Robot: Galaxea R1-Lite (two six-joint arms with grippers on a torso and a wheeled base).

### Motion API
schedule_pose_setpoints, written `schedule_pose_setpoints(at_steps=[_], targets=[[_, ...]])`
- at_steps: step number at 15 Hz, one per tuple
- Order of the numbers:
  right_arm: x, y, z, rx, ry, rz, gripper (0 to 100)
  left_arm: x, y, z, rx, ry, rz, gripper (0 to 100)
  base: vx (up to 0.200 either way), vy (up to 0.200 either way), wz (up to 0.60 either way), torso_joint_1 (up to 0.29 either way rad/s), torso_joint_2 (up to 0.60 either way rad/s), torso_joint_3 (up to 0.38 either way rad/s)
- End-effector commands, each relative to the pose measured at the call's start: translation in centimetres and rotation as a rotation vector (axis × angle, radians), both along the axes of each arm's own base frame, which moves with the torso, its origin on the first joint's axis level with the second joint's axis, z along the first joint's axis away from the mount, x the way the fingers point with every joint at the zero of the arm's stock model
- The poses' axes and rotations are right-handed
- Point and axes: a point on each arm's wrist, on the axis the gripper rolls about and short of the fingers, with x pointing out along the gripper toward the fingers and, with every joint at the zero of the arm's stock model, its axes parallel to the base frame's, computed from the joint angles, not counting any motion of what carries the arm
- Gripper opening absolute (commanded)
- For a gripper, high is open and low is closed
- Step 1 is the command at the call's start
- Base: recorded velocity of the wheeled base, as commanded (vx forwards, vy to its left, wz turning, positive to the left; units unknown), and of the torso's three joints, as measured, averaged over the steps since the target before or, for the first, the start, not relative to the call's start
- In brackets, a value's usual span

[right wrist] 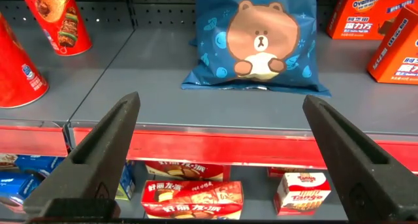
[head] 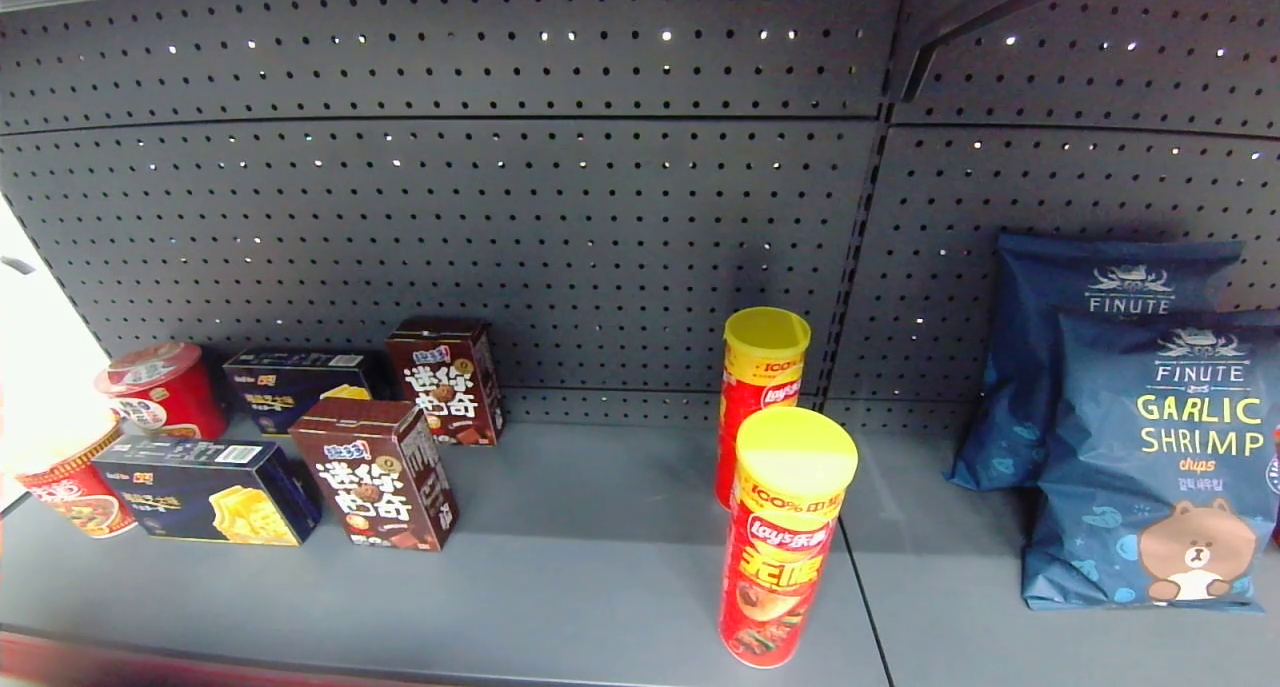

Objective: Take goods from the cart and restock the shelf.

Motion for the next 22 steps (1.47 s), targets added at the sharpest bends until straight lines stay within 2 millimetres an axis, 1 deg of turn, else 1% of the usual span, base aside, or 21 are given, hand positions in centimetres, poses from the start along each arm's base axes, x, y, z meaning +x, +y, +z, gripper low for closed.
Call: schedule_pose_setpoints(at_steps=[1,22], targets=[[0.02,0.0,-0.03,0.001,0.003,0.001,100,-0.01,0.0,0.0,0.0,-0.001,0.0,100,0.0,0.0,0.0,0.0,0.0,0.0],[0.01,-0.03,0.01,-0.004,0.001,-0.013,100,-0.01,0.0,0.0,0.0,-0.001,-0.001,100,0.0,0.0,0.0,0.0,0.0,0.0]])
